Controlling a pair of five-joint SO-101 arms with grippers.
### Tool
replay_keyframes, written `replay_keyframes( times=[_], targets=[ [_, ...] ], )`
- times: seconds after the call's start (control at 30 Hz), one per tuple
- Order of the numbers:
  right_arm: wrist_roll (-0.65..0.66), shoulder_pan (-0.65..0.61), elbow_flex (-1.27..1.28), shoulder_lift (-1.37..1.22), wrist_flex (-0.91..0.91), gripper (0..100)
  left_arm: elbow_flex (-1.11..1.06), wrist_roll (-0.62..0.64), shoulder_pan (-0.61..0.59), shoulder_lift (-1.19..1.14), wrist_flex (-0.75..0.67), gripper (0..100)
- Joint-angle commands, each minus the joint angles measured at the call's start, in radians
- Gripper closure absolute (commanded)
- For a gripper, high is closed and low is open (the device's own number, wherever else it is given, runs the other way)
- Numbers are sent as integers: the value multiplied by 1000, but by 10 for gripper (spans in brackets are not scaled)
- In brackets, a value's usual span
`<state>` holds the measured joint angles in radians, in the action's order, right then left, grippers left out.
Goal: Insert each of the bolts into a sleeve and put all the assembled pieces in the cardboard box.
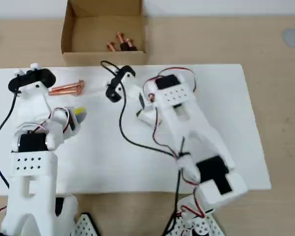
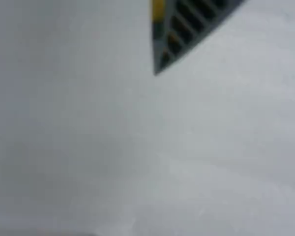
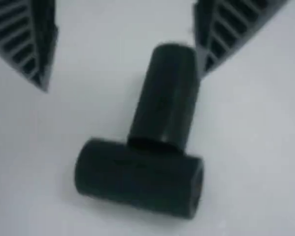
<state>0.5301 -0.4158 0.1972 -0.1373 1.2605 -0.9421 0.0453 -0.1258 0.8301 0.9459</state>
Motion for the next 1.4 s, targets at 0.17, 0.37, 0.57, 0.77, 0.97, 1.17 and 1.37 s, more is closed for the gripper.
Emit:
replay_keyframes(
  times=[0.17,0.37,0.57,0.77,0.97,1.17,1.37],
  targets=[
    [6,5,-157,-131,23,762,6,0,-11,18,-20,735],
    [5,53,-170,-180,23,762,8,-2,-11,18,-20,735],
    [8,65,-171,-209,21,762,9,-3,-11,18,-20,735],
    [6,70,-171,-228,23,762,11,-3,-11,18,-20,735],
    [5,82,-173,-222,66,762,12,-3,-25,18,-20,734],
    [2,96,-170,-222,115,762,21,-5,-43,18,-15,734],
    [-14,99,-168,-222,123,763,21,-5,-43,18,-14,734]
  ],
)
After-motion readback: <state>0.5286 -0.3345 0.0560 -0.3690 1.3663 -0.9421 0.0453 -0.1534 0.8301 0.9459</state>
